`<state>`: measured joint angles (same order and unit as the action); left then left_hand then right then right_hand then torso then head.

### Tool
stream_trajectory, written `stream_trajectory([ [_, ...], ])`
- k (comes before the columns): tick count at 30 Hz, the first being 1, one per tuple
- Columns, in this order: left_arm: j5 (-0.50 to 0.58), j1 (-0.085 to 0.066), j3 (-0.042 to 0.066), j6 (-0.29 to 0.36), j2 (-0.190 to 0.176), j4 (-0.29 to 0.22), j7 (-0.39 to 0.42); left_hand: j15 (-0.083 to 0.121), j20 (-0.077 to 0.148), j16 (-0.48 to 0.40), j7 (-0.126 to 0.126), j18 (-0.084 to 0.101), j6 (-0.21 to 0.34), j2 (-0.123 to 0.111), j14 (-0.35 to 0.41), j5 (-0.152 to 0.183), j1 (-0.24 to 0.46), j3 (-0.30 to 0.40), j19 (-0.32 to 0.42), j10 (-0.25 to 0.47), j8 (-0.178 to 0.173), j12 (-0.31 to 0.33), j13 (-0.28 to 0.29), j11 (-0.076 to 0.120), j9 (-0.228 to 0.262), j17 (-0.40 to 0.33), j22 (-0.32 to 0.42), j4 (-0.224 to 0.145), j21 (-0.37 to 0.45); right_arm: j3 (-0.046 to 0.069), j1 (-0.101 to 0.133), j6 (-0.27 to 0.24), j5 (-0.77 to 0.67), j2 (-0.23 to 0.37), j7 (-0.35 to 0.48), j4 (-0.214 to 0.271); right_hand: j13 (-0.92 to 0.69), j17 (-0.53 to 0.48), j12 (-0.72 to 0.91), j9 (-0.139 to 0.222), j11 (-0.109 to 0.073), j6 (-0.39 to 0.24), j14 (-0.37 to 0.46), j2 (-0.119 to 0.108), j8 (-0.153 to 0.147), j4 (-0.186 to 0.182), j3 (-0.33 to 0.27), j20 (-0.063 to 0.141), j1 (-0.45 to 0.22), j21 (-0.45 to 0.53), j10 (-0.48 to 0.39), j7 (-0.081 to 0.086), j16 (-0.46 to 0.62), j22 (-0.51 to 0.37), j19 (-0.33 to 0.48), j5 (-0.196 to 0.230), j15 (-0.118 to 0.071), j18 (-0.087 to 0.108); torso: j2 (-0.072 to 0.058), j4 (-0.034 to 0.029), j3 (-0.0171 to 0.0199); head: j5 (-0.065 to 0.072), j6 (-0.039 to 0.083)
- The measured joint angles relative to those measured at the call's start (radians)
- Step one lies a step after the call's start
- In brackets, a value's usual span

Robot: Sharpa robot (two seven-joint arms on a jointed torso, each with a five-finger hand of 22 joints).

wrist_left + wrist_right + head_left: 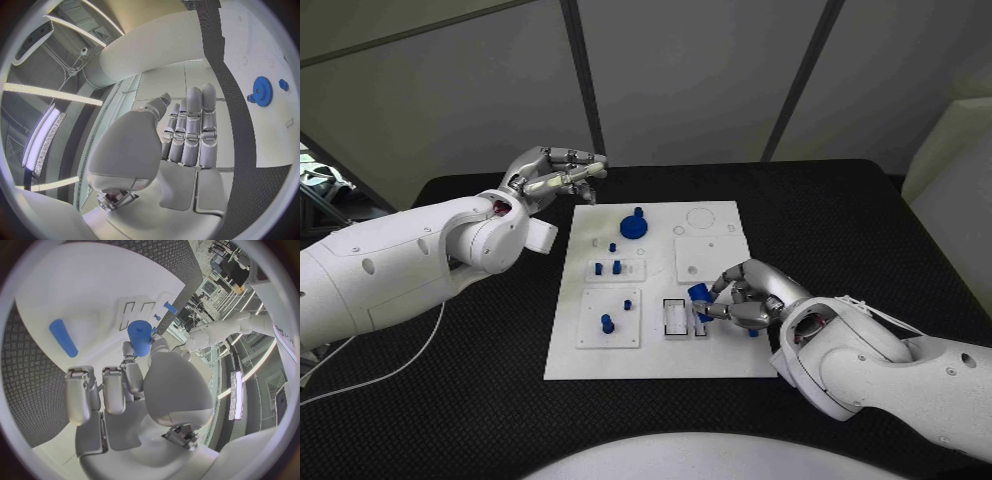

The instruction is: Assemble the parts on the task board

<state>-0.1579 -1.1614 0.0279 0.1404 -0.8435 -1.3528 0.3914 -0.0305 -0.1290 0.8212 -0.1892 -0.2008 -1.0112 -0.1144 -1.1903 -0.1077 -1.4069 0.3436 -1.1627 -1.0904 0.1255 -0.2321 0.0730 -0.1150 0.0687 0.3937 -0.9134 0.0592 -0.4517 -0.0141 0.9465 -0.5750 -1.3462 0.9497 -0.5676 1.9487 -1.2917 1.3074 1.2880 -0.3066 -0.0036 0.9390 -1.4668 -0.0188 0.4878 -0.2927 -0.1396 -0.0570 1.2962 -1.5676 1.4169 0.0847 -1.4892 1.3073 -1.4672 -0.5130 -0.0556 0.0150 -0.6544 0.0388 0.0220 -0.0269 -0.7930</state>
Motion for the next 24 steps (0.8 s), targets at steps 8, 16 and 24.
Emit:
stream_trajectory([
  [8,0.000,0.000,0.000,0.000,0.003,0.000,0.000,0.000,0.000,0.000,0.000,0.000,0.000,0.000,0.000,0.000,0.000,0.000,0.000,0.000,0.000,0.000,0.000,0.000,0.000,0.000,0.000,0.000,0.000,0.000,0.000,0.056,0.026,-0.053,-0.017,-0.031,0.015,0.000,-0.019,-0.021,0.002,0.010,0.000,0.017,0.000,0.003,-0.025,0.000,-0.037,0.000,-0.002,0.006,0.000,0.000,0.000,0.014,-0.007,0.000,-0.001,-0.0004,-0.0006,-0.003,-0.002],
  [16,0.000,0.000,0.000,0.000,0.004,-0.001,0.000,0.000,0.000,0.000,0.000,0.000,0.000,0.000,0.000,0.000,0.000,0.000,0.000,0.000,0.000,0.000,0.000,0.000,0.000,0.000,0.000,0.000,0.000,0.000,0.000,0.090,0.031,-0.077,-0.043,-0.047,0.009,0.000,-0.024,-0.035,0.000,0.040,0.000,0.018,0.000,0.002,-0.048,0.007,-0.065,0.000,-0.001,-0.021,0.000,0.000,0.000,0.058,-0.007,0.000,-0.001,0.0003,-0.0001,-0.004,-0.002],
  [24,0.000,0.000,0.000,-0.001,0.004,-0.001,0.000,0.000,0.000,0.000,0.000,0.000,0.000,0.000,0.000,0.000,0.000,0.000,0.000,0.000,0.000,0.000,0.000,0.000,0.000,0.000,0.000,0.000,0.000,0.001,0.001,0.097,0.026,-0.093,-0.057,-0.057,0.006,0.000,-0.027,-0.047,-0.002,0.055,0.000,0.023,0.000,0.001,-0.070,0.007,-0.093,0.000,0.002,-0.030,0.000,0.000,0.000,0.101,-0.014,0.000,-0.001,0.0012,0.0001,-0.006,-0.005],
])
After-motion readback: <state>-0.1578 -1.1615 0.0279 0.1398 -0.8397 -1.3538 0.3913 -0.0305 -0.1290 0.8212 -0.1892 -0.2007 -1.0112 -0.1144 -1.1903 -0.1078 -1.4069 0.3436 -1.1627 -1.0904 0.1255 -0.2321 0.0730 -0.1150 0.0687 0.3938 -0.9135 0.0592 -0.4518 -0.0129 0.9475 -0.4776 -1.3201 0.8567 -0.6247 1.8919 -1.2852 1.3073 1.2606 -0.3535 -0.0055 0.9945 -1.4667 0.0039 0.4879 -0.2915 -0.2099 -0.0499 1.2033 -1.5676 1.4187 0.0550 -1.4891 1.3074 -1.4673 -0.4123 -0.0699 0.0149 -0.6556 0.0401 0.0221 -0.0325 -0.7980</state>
